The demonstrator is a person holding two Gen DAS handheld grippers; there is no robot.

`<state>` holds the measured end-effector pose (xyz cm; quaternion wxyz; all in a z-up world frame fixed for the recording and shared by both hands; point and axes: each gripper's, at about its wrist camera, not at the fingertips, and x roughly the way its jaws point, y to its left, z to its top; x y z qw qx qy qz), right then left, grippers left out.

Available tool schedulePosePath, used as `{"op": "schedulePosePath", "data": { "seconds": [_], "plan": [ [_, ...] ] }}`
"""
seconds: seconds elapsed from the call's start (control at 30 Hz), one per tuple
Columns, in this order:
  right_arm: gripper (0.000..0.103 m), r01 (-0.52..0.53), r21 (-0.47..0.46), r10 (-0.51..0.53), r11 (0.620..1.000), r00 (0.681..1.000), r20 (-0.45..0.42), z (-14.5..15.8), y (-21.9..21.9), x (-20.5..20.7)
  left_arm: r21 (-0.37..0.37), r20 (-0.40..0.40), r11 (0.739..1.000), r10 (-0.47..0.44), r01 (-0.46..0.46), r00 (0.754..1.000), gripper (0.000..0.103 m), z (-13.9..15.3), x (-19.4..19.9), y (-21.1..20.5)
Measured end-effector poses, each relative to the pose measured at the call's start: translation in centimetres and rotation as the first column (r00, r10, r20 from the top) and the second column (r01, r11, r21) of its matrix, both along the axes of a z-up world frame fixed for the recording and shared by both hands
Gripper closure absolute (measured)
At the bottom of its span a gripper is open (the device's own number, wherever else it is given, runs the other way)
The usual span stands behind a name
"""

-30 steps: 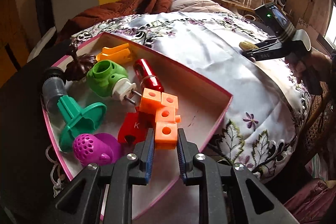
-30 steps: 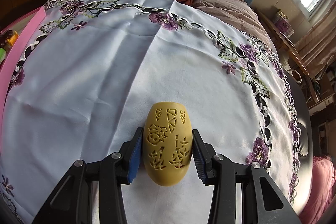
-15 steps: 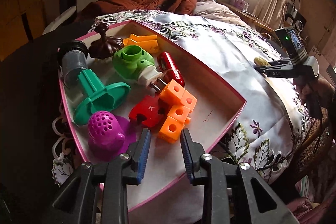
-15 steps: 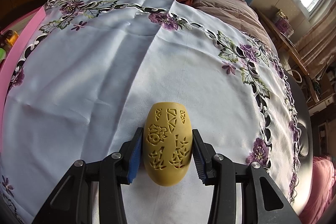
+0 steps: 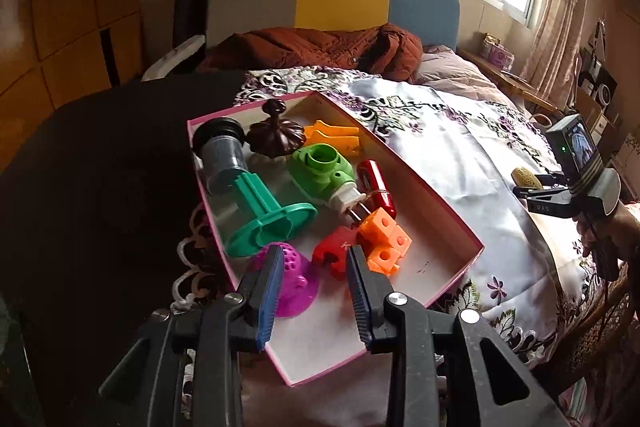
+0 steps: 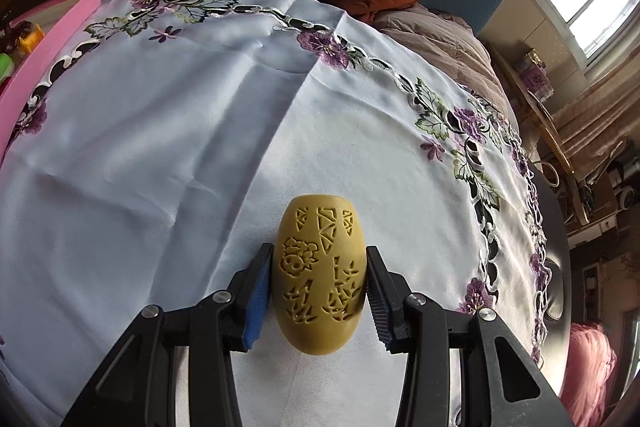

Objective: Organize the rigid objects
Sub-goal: 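Carry the yellow oval block into the tray and open the right gripper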

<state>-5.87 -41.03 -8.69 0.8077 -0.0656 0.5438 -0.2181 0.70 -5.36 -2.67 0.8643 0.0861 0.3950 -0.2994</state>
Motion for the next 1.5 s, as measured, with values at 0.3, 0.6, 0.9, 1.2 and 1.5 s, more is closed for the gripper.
{"op": "schedulePosePath", "data": {
  "seconds": [0.3, 0.6, 0.9, 1.2, 1.5],
  "plan": [
    [0.059, 0.042, 0.049, -0.042, 0.998, 0.999, 0.007, 0.1, -0.5, 0.1, 0.014, -0.019, 0.976, 0.216, -0.216, 0.976, 0.071, -0.5, 2.1, 5.0],
    [0.059, 0.076, 0.090, -0.076, 0.993, 0.997, -0.005, 0.3, -0.5, 0.0, -0.007, -0.017, 0.959, 0.283, -0.283, 0.959, 0.071, -0.8, 2.2, 6.8],
    [0.059, 0.057, 0.165, -0.066, 0.985, 0.997, 0.050, 2.2, 1.5, -0.1, -0.013, -0.016, 0.959, 0.284, -0.284, 0.959, 0.071, -0.8, 2.0, 6.5],
    [0.059, -0.115, 0.230, 0.065, 0.966, 0.975, 0.213, 6.5, 7.8, 1.2, -0.013, -0.021, 0.957, 0.290, -0.290, 0.957, 0.071, -0.9, 2.0, 6.7],
    [0.059, -0.311, 0.313, 0.203, 0.897, 0.921, 0.333, 8.7, 15.6, 2.9, -0.002, -0.030, 0.960, 0.281, -0.282, 0.959, 0.071, -1.2, 1.8, 6.1]
  ]
}}
